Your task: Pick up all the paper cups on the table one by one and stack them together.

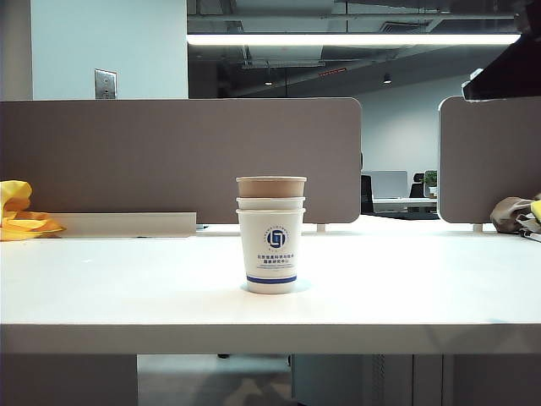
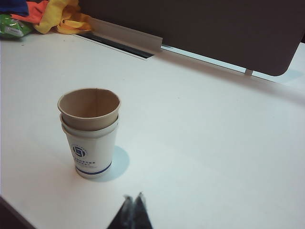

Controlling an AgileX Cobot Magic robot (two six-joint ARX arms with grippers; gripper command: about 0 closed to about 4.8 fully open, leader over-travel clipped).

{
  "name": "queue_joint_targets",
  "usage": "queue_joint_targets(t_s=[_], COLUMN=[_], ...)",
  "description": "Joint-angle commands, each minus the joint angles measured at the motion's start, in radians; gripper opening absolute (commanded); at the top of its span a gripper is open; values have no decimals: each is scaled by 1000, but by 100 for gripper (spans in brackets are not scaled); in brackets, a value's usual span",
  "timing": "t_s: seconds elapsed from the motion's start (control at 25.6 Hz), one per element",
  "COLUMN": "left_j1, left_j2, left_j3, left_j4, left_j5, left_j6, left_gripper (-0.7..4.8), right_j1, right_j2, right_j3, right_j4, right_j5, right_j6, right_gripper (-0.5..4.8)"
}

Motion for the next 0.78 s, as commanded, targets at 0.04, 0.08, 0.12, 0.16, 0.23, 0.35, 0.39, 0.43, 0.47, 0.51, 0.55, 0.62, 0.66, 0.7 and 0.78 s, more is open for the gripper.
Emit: queue_joint_targets(t_s=[0.04,0.08,0.12,0.16,0.23,0.35,0.39,0.43,0.47,0.51,0.55,0.62,0.66,0.7,0.78], left_j1=[0,-4,-17,-21,-54,-63,-66,-66,-66,-66,-66,-66,-66,-66,-66], left_j2=[-1,-2,-2,-7,-60,-123,-156,-190,-242,-285,-303,-336,-344,-345,-345], left_j3=[2,2,1,1,0,-2,-2,-2,-2,-2,-2,-2,-2,-2,-2], left_j4=[13,13,14,13,-12,-37,-50,-60,-68,-67,-65,-65,-64,-64,-65], left_j5=[1,1,-9,-31,-30,-28,-26,-26,-26,-26,-26,-26,-26,-26,-26], left_j6=[2,2,2,2,2,2,2,2,2,2,2,2,2,2,2], left_gripper=[-5,-5,-5,-5,-5,-5,-5,-5,-5,-5,-5,-5,-5,-5,-5], right_j1=[0,0,2,3,5,2,2,2,-1,-3,-3,-2,-2,-2,-2], right_j2=[-2,-2,-3,-14,-79,-159,-192,-219,-268,-298,-317,-368,-392,-407,-435], right_j3=[3,3,1,-1,-23,-43,-50,-58,-72,-82,-89,-119,-137,-148,-167], right_j4=[15,15,12,8,1,-26,-36,-37,-35,-33,-35,-35,-35,-35,-35], right_j5=[1,1,2,2,-8,-3,-5,-5,-5,-5,-4,-5,-5,-4,-4], right_j6=[2,2,2,2,2,2,2,2,2,2,2,2,2,2,2], right_gripper=[-1,-1,-1,-1,-1,-1,-1,-1,-1,-1,-1,-1,-1,-1,-1])
